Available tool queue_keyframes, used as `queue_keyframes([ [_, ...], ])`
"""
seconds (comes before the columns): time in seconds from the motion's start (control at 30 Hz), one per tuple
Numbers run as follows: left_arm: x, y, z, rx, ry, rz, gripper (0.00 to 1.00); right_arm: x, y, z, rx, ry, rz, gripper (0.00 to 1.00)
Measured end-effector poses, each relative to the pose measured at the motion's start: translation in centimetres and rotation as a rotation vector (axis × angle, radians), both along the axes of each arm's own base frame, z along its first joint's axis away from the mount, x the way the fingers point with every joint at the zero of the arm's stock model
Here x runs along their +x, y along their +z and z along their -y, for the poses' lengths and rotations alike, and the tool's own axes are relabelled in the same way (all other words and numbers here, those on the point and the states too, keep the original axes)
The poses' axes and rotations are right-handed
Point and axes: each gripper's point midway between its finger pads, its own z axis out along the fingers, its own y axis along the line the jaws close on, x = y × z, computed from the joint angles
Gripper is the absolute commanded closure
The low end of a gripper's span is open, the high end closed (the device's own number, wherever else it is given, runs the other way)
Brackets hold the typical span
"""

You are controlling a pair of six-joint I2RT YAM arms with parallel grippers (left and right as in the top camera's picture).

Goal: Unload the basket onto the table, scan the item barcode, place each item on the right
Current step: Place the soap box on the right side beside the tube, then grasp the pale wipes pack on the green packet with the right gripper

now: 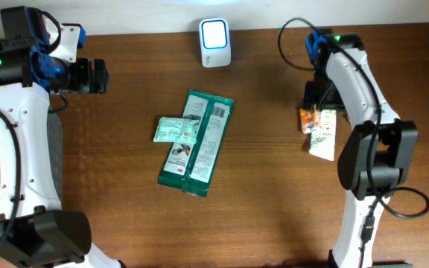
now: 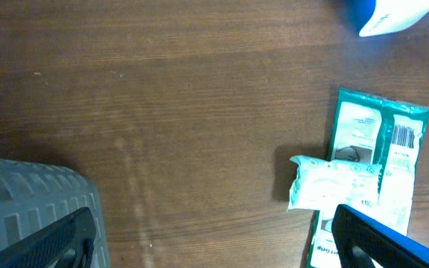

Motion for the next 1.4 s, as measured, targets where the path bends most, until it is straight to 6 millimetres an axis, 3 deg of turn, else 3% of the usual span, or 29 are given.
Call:
queue_keyframes([
  [0.07,0.0,0.0,0.0,0.0,0.0,-0.001,0.01,0.5,1.4,-1.2,0.072,0.008,0.023,0.36],
  [0.17,0.0,0.0,0.0,0.0,0.0,0.0,0.01,2.9,2.5,-7.5,0.417,0.153,0.116,0.36],
  [0.23,0.0,0.0,0.0,0.0,0.0,0.0,0.01,3.6,3.1,-11.0,0.536,0.241,0.158,0.36],
  [0.37,0.0,0.0,0.0,0.0,0.0,0.0,0.01,4.5,4.3,-21.2,0.68,0.451,0.257,0.36],
  [0.43,0.0,0.0,0.0,0.0,0.0,0.0,0.01,3.8,3.4,-26.7,0.734,0.501,0.279,0.36],
  [0.5,0.0,0.0,0.0,0.0,0.0,0.0,0.01,2.9,1.8,-30.4,0.776,0.501,0.283,0.37],
  [0.63,0.0,0.0,0.0,0.0,0.0,0.0,0.01,2.3,-0.9,-33.1,0.814,0.456,0.299,0.38],
  [1.13,0.0,0.0,0.0,0.0,0.0,0.0,0.01,-0.3,-6.4,-37.1,0.837,0.37,0.267,0.54],
  [1.2,0.0,0.0,0.0,0.0,0.0,0.0,0.01,-0.5,-6.9,-37.2,0.835,0.363,0.256,0.61],
  [1.3,0.0,0.0,0.0,0.0,0.0,0.0,0.01,-0.5,-6.9,-37.3,0.838,0.357,0.254,0.92],
  [1.4,0.0,0.0,0.0,0.0,0.0,0.0,0.01,-0.4,-6.9,-37.3,0.844,0.349,0.254,0.96],
])
